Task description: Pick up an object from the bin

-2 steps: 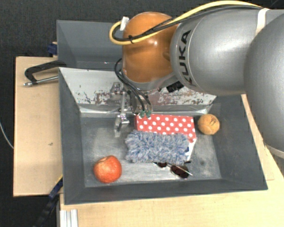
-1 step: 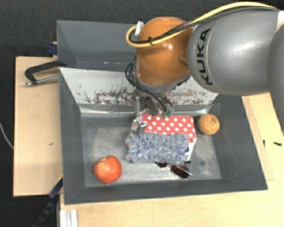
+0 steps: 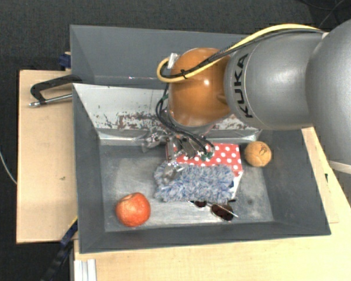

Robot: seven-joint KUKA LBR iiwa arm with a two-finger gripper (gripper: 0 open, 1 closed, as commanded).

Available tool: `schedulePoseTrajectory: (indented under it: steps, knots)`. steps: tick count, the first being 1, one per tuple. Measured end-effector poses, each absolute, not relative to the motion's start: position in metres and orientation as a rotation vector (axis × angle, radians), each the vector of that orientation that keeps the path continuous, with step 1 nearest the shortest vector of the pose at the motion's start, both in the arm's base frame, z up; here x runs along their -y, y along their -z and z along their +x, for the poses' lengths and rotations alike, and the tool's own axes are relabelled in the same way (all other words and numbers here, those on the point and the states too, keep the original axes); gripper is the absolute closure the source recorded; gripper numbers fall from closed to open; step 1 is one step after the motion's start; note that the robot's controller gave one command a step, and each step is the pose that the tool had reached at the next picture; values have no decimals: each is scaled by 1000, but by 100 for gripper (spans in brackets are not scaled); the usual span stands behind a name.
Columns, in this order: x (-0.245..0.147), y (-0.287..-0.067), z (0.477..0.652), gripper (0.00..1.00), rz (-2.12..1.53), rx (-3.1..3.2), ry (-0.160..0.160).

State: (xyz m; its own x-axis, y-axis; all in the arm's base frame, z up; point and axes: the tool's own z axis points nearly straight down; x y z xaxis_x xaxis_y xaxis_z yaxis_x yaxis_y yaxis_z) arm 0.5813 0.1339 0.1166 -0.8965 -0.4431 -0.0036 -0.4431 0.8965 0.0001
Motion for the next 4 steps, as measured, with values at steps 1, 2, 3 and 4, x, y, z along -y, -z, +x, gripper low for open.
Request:
schedulePoseTrajectory:
  steps: [1, 2, 3, 4]
  knots:
    - [-62, -84, 559, 100, -820, -3034, -5]
    - [-62, -84, 559, 100, -820, -3035, -5]
    - [-59, -129, 561, 100, -850, -3024, -6]
    - [-52, -190, 557, 100, -831, -3028, -3]
